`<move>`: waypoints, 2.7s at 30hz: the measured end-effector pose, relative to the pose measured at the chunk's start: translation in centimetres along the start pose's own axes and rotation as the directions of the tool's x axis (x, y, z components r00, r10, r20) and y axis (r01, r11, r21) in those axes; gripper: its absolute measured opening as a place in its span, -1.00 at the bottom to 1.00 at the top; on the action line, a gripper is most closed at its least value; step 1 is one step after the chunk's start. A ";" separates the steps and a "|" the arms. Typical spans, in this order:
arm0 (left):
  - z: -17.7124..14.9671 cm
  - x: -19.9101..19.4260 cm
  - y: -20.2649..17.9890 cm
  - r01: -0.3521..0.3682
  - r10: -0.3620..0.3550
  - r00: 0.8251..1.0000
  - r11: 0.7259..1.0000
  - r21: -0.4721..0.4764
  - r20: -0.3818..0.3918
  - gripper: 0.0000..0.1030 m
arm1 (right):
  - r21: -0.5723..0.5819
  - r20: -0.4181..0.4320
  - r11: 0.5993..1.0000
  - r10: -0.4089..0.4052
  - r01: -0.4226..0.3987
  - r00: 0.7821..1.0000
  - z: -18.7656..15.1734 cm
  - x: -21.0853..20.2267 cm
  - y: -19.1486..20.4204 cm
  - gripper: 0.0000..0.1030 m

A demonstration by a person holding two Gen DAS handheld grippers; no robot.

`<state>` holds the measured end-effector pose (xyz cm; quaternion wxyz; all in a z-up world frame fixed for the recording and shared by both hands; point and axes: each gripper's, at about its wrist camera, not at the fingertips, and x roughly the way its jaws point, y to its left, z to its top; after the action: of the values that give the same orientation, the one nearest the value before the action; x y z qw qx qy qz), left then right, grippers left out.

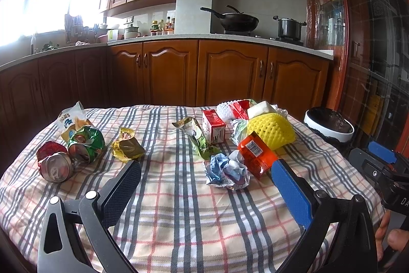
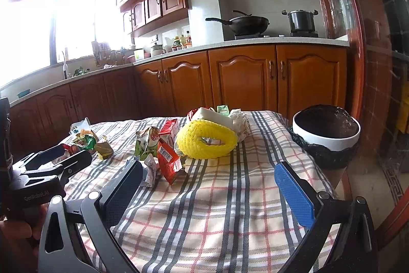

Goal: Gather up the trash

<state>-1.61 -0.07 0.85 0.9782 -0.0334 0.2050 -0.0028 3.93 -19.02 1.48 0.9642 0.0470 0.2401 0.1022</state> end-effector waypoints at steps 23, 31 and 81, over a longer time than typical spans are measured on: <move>1.2 5.1 1.2 0.045 -0.049 0.989 0.999 -0.026 -0.143 0.86 | 0.052 -0.093 0.993 0.112 -0.108 0.989 1.2 3.8 -0.3 0.83; 1.7 9.6 2.4 0.075 -0.088 0.954 0.996 -0.056 -0.286 0.63 | 0.146 -0.239 0.967 0.241 -0.211 0.941 0.5 8.8 0.0 0.34; 9.1 15.6 -7.9 0.480 -0.455 0.851 0.876 0.036 -0.263 -0.70 | 0.367 -0.124 0.920 0.195 -0.137 0.973 5.1 5.1 -14.9 -0.97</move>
<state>16.36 -7.62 3.47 0.9153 -0.0324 0.3099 -0.2552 13.32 -32.67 1.62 0.9053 0.2329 0.3257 0.1420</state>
